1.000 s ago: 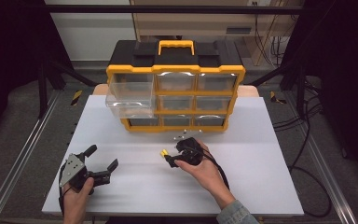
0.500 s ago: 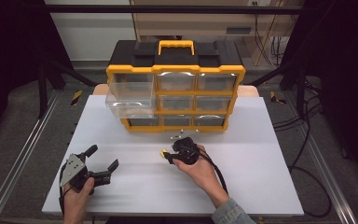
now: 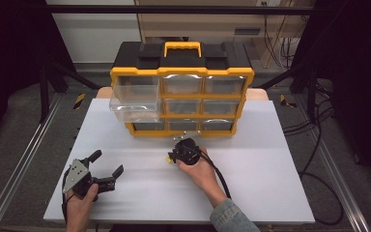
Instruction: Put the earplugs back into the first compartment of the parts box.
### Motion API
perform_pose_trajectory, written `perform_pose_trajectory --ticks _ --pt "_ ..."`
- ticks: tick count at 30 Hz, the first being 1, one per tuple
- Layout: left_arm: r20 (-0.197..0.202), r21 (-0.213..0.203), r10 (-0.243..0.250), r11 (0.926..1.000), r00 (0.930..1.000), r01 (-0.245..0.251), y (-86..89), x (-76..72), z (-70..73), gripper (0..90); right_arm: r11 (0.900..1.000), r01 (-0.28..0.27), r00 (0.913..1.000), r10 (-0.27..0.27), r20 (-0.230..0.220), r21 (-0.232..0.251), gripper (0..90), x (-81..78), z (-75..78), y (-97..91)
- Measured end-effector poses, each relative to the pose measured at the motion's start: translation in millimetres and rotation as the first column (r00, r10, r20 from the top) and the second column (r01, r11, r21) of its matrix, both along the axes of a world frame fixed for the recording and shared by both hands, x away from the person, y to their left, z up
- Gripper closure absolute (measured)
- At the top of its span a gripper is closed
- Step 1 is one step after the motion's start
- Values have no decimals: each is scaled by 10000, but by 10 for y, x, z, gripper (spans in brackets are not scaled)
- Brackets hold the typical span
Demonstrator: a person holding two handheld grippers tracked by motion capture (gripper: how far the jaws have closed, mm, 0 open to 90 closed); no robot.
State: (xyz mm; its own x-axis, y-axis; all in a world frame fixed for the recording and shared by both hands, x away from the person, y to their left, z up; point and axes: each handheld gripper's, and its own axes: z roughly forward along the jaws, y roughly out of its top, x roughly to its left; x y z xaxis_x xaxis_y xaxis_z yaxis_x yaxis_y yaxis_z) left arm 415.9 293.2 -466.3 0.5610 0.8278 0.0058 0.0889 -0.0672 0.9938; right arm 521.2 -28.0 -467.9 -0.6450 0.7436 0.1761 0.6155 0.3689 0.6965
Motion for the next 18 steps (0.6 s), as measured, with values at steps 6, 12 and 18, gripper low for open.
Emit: perform_pose_trajectory --ticks 6,12,18 --pt "7 58 -27 10000 10000 27 -8 1 -1 7 9996 -297 9994 297 174 -26 781 20 -57 34" --pt "16 118 -45 9999 10000 45 -18 1 -1 8 9983 -468 9989 471 -75 342 823 37 -87 33" --pt "18 126 -30 9999 10000 30 -16 0 -1 8 9990 -225 9997 228 -83 378 837 -8 -18 -18"
